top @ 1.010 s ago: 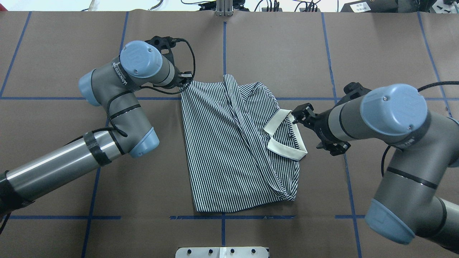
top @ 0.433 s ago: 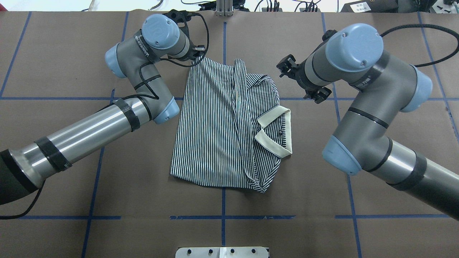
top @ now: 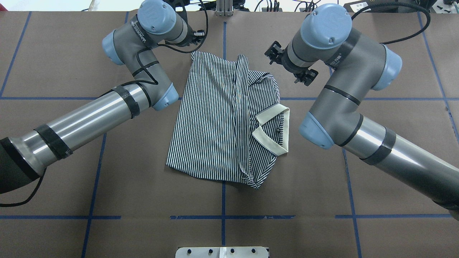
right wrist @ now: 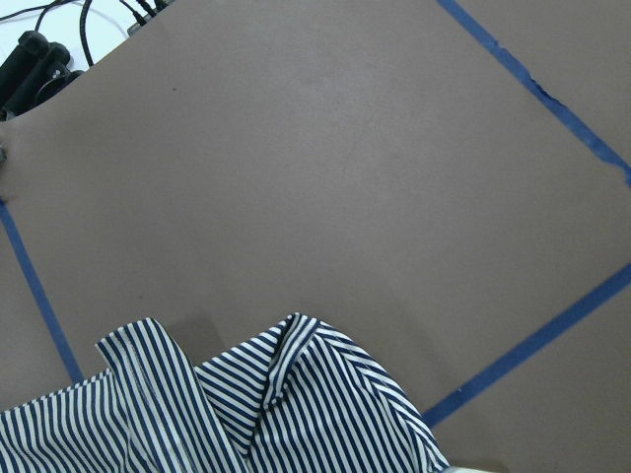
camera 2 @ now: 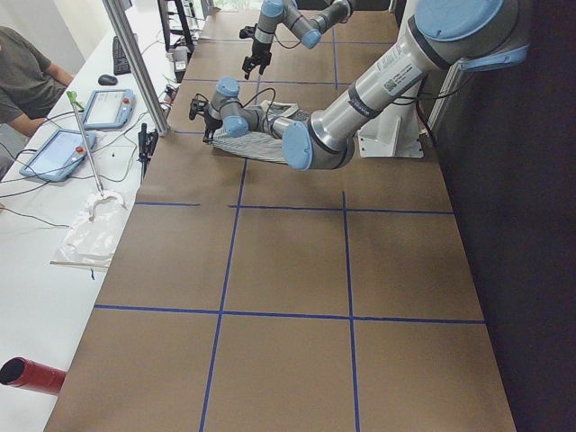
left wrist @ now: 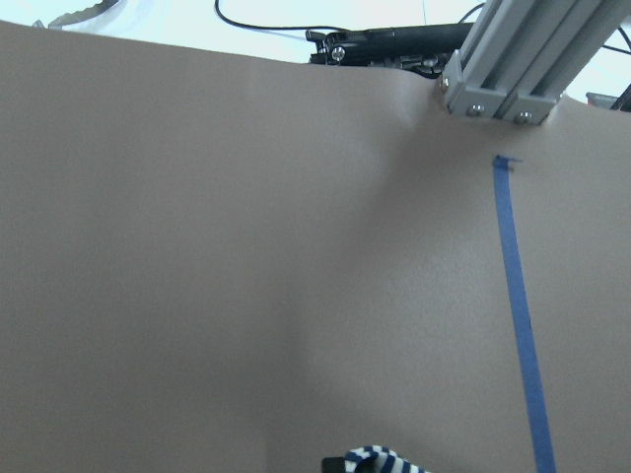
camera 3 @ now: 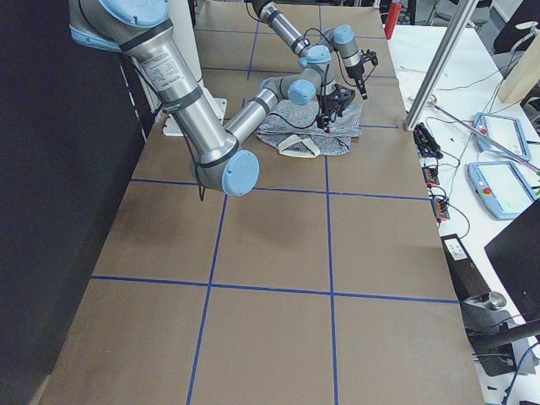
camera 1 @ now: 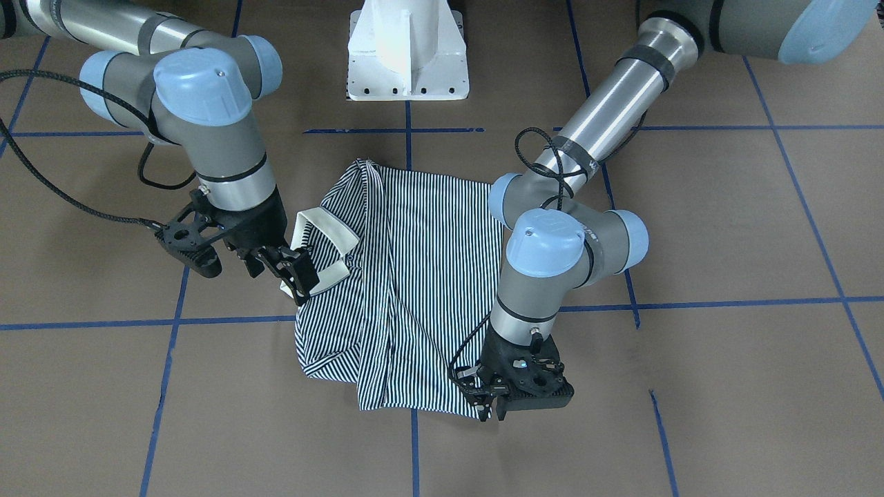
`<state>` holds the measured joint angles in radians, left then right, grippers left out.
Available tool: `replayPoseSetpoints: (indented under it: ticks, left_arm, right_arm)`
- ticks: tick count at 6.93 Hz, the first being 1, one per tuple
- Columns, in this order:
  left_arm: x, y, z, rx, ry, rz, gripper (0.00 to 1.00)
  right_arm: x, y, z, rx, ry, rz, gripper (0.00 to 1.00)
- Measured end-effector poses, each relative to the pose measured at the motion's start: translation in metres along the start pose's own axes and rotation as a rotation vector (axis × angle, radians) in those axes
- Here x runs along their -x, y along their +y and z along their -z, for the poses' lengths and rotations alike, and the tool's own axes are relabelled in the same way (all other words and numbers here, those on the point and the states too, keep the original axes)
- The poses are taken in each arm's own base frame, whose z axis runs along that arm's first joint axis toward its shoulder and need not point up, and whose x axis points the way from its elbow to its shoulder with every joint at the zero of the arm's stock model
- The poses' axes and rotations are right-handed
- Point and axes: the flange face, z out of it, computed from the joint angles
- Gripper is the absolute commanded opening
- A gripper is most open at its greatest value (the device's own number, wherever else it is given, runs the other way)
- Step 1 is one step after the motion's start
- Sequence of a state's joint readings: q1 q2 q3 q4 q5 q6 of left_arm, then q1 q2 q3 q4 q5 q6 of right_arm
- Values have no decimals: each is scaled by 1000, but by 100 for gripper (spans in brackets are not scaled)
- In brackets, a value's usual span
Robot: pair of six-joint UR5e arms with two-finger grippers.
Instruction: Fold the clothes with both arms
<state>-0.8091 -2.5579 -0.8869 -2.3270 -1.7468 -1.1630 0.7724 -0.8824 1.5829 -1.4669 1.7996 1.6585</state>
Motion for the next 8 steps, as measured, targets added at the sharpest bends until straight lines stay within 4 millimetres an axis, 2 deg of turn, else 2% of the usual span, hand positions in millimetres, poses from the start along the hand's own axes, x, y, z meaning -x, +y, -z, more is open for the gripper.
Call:
replayPoseSetpoints:
  ticks: [1,2,3,4,5,6,8]
  left_arm:
    - [27,7,28,27,63,1,67]
    - [65,24,66,69,130,-2,67]
    - [96,42,101,89,176,-8,67]
    - [117,55,125,96,192,-10,67]
    - [128,63,137,103,192,-9,67]
    - [133,66,140,107,188,-7,67]
    - [136,68,141,109,185,-4,67]
  right_arm:
    - [26,-5,-13,-4,24,46,100]
    - [53,-7,-25,-1,44,92,100]
    - [81,-4,-38,10,53,131,100]
    - [108,6,-48,24,58,171,100]
    - [130,28,-59,46,72,227,100]
    - [136,54,-74,74,92,303,100]
    - [127,99,-95,149,121,410,100]
